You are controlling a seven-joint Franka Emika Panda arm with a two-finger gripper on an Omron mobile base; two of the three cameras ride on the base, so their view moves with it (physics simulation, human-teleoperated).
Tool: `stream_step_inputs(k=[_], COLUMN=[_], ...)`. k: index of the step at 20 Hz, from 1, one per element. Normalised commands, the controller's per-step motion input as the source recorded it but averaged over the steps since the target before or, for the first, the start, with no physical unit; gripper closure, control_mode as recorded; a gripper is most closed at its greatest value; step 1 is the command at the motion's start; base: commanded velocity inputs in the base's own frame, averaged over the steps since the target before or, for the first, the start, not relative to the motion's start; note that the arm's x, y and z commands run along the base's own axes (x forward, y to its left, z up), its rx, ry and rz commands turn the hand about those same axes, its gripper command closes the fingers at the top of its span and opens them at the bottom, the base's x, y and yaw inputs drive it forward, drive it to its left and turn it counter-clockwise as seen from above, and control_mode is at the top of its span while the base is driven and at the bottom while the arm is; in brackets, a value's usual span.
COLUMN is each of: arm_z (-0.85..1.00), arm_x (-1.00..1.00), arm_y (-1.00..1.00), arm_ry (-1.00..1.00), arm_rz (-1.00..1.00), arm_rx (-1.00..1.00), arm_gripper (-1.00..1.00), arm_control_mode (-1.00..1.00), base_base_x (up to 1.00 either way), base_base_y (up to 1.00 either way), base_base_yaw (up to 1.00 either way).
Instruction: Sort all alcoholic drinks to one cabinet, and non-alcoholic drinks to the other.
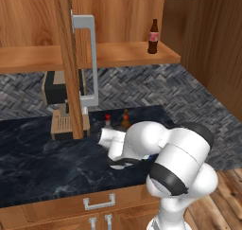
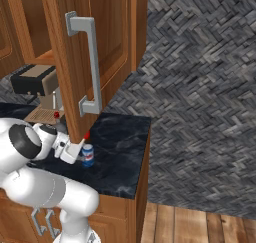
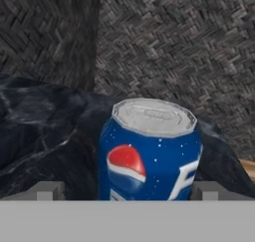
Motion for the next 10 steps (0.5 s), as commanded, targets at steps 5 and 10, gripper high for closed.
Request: stream_step_inputs(k=[5,10], arm_z=[0.00,0.00], arm_x=[0.00,-0.05], arm_y=[-0.06,-0.01], arm_ry=[0.00,0.00], arm_rz=[-0.02,-0.02], arm_rx=[-0.03,-0.05], arm_gripper=[1.00,1.00], arm_control_mode=[-1.00,-1.00], base_base_x=[0.00,0.00], base_base_y=[0.00,0.00], base_base_yaw=[0.00,0.00])
